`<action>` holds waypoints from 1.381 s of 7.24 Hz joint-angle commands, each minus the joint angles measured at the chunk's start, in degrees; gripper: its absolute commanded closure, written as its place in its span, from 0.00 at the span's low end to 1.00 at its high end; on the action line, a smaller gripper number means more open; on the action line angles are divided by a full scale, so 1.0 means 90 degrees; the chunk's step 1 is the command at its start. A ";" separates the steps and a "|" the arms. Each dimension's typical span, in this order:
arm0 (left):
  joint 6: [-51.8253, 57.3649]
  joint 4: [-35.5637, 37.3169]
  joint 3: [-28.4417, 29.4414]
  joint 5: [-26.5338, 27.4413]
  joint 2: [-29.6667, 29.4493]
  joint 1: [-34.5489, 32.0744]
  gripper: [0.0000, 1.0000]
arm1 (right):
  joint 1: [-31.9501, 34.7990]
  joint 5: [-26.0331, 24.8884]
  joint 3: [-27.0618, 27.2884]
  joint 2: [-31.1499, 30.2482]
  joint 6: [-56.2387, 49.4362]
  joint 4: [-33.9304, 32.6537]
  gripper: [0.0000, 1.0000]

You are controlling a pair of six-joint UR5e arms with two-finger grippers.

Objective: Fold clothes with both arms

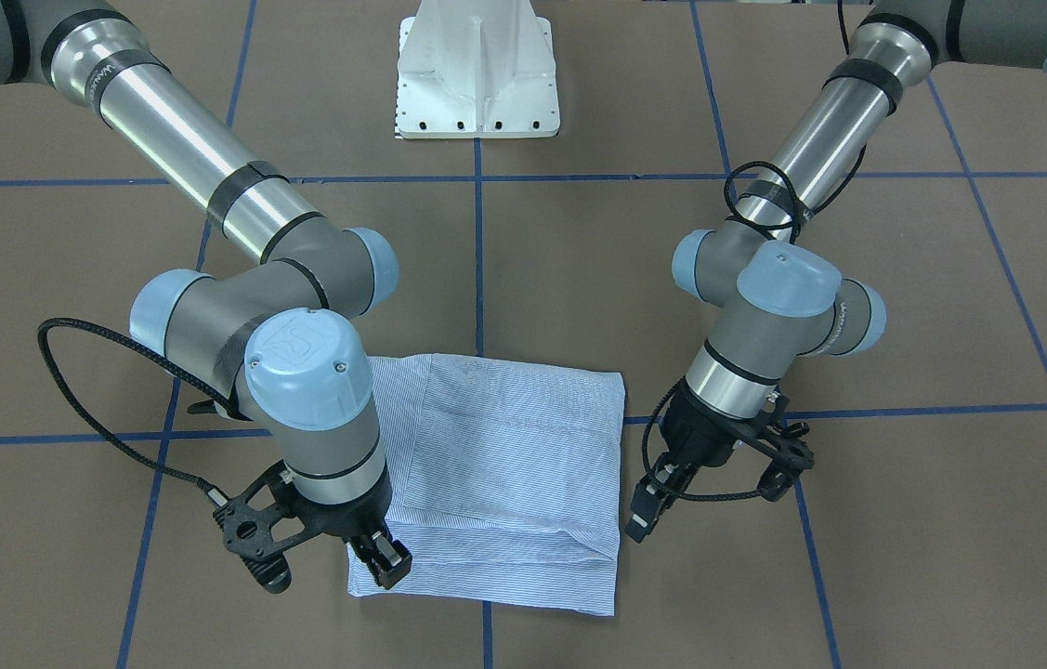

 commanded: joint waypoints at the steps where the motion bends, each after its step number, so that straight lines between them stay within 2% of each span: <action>1: -0.0004 -0.0002 0.0023 0.0001 0.0024 -0.0108 0.46 | 0.0150 0.0209 0.0052 0.0115 0.0008 -0.0009 0.31; 3: 0.0006 -0.0002 0.0014 -0.0009 0.0034 -0.0166 0.45 | -0.0053 0.0346 0.1237 -0.0739 0.0058 -0.0029 0.26; 6: 0.0016 -0.0147 -0.0122 -0.0067 0.0150 -0.0303 0.46 | -0.0415 0.0298 0.1595 -0.0939 0.0077 -0.0019 0.23; 8: 0.0035 -0.0305 -0.0511 -0.0067 0.0356 -0.0343 0.46 | -0.0494 0.0210 0.1567 -0.1008 -0.0039 -0.0009 0.24; 10: 0.0026 -0.0285 -0.0709 -0.0029 0.0444 -0.0333 0.45 | -0.0475 -0.0306 0.1479 -0.1008 -0.0525 -0.0009 0.25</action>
